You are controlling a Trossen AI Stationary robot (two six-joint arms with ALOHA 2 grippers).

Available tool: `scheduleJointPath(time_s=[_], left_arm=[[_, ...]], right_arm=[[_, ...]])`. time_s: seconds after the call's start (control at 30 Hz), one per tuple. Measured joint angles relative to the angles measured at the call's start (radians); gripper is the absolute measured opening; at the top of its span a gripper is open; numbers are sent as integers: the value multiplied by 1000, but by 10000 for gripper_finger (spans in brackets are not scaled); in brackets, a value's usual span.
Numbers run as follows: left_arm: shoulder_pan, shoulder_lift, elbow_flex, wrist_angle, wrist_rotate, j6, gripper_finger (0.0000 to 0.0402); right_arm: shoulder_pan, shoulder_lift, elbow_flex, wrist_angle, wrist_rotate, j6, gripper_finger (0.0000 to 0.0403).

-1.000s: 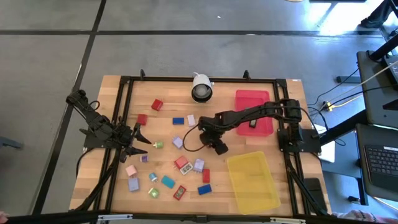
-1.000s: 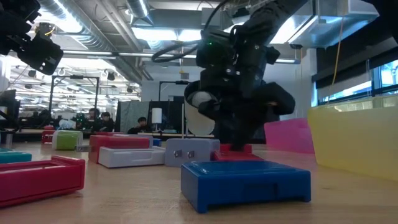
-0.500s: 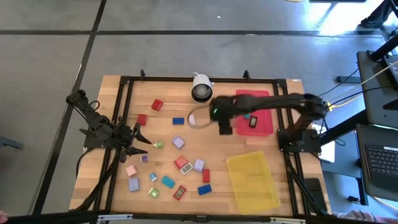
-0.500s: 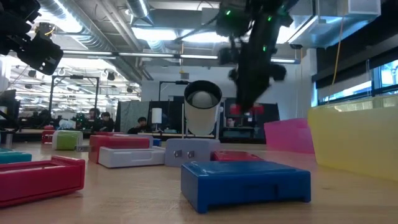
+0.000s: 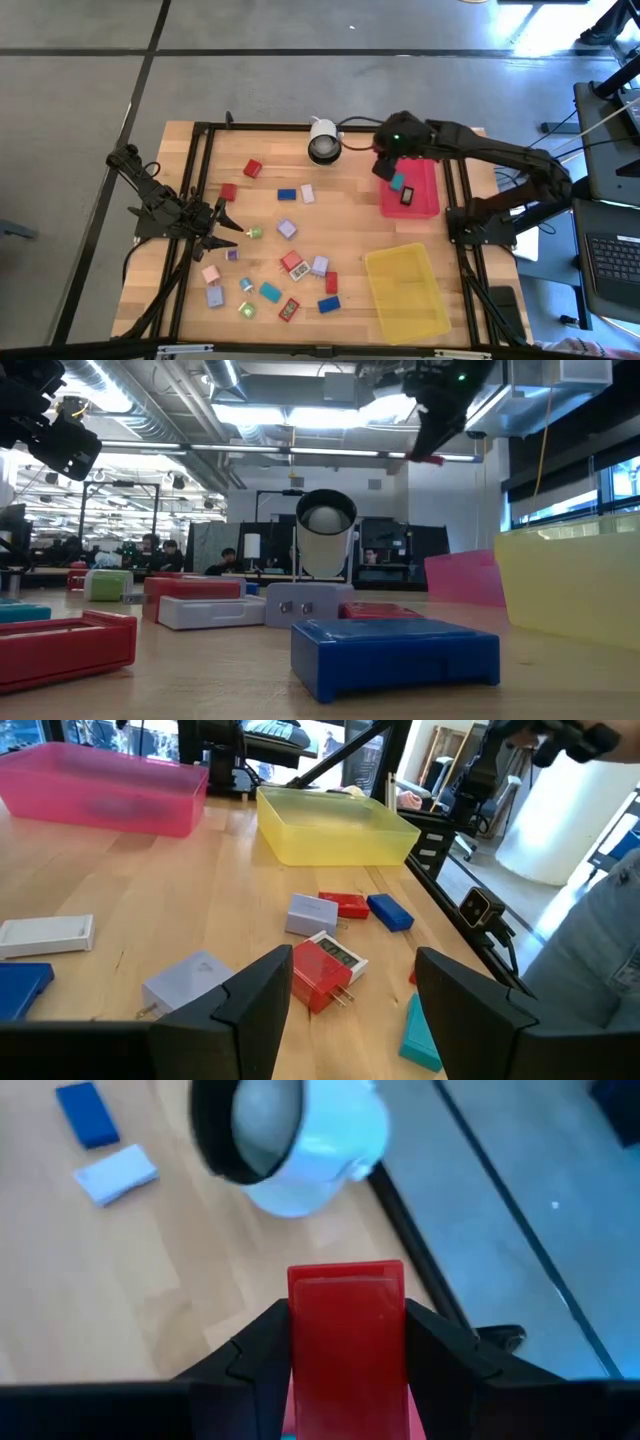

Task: Pick & Place Office items
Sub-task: Put the top red digital timer into the pink bin

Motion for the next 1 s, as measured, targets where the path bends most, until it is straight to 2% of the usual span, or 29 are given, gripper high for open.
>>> scheduleJointPath(time_s=[0.17,0.43,0.57,0.77,1.0], left_arm=[[0,0,0,0,0,0,209],[0,0,0,0,0,0,209],[0,0,0,0,0,0,209],[0,0,0,0,0,0,209],[0,0,0,0,0,0,208]], right_arm=[[-41,-100,-135,8,-2,49,162],[-97,-242,-396,68,6,312,162],[-104,-256,-507,108,55,487,162],[-104,-251,-657,199,56,727,162],[-104,-251,-754,245,56,891,162]])
